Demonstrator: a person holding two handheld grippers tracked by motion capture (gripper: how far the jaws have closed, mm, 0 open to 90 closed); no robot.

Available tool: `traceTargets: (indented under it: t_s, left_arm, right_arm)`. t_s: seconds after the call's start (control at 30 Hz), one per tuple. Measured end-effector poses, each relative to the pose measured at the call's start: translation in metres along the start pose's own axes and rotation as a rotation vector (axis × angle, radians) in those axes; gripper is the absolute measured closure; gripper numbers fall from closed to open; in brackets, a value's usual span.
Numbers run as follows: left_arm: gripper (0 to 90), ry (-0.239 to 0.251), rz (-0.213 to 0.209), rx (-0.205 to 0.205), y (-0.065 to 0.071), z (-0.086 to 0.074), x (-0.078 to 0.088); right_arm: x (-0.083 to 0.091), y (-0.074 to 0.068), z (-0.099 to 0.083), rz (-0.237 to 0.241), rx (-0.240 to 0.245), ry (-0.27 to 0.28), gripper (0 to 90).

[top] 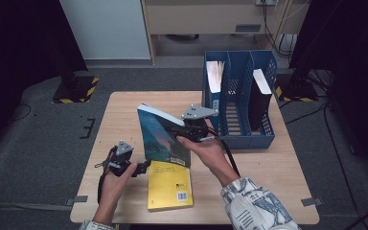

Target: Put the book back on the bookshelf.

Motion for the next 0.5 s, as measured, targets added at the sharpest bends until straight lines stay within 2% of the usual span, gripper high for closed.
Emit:
traceTargets:
  t_s: [0.1, 0.27, 0.43, 0.5]
  left_arm:
    - [4.5, -0.006, -0.018, 0.015, -0.007, -0.004, 0.003]
    - [4.3, -0.048, 0.018, 0.041, -0.015, -0.009, -0.003]
    - [4.7, -0.06, 0.025, 0.05, -0.018, -0.01, -0.004]
    - [4.7, -0.068, 0.013, 0.052, -0.017, -0.011, -0.004]
  right_arm:
    - [0.0, 0.002, 0.001, -0.005, -0.027, 0.006, 73.8]
    - [-0.002, 0.007, 0.005, -0.017, -0.092, 0.014, 73.9]
    - [-0.005, 0.005, 0.014, -0.04, -0.103, 0.008, 73.9]
    - [-0.006, 0.006, 0.016, -0.052, -0.114, 0.004, 73.9]
Point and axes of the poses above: each handheld gripper's, and its own axes: x roughly backward along the jaws, z roughly out of its top, y roughly to its right, the point moved 5 cm from there along -x, roughly forward along the jaws, and after that the axes turned 2 degrees about -x, right-handed, at the moved point
